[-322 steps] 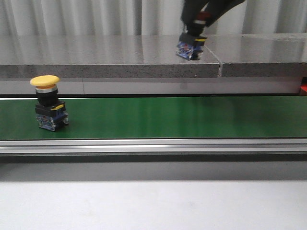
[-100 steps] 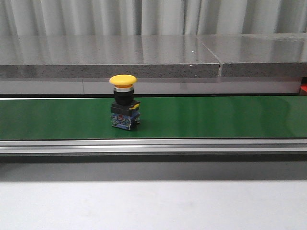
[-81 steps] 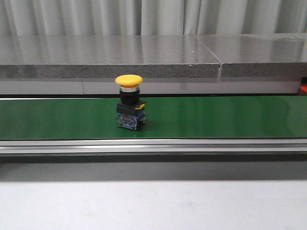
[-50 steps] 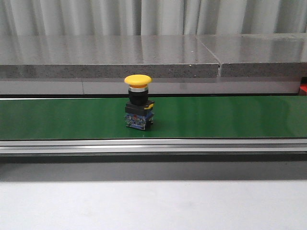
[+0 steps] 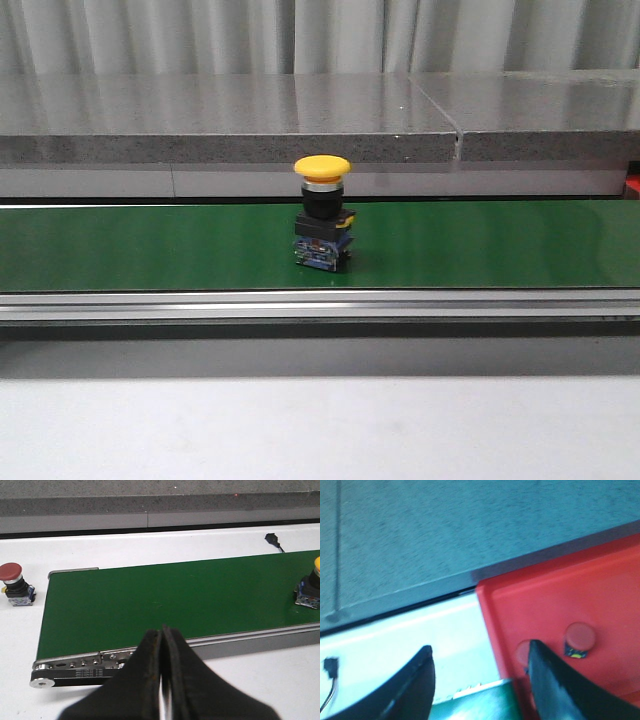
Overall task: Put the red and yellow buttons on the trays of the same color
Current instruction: 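Move the right gripper over the yellow button on the belt and grasp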
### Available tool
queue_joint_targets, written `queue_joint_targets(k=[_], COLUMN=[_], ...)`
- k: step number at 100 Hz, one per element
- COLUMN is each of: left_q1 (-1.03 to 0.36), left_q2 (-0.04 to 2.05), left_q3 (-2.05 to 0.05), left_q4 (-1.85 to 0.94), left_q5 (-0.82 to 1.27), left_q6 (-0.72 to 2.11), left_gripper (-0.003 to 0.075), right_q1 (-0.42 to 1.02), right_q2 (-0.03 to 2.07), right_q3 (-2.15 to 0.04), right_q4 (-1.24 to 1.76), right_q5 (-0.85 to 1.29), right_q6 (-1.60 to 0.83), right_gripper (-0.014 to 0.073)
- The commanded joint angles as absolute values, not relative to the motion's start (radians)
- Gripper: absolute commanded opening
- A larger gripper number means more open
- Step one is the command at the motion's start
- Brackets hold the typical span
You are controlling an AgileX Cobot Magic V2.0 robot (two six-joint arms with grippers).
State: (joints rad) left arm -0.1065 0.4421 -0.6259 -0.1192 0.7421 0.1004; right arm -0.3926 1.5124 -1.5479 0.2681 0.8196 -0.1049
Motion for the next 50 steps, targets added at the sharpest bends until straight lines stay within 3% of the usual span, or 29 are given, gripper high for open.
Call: queue_joint_targets(k=[1, 50], left_q1=[-0.116, -0.116], left_q2=[0.447, 0.447], left_q3=[-0.654, -0.654], left_q4=[-0.129, -0.129], left_q5=[0.674, 0.674], left_q6=[0.1, 0.1], left_gripper=[-0.0021, -0.0021], right_q1=[-0.358, -0.136], right_q2=[1.419, 1.241], right_q3=[-1.517, -1.32], right_q4=[0.282, 0.283], right_q5=[0.772, 0.858], right_q6=[-0.127, -0.13], right_gripper=[0.043, 0.0433])
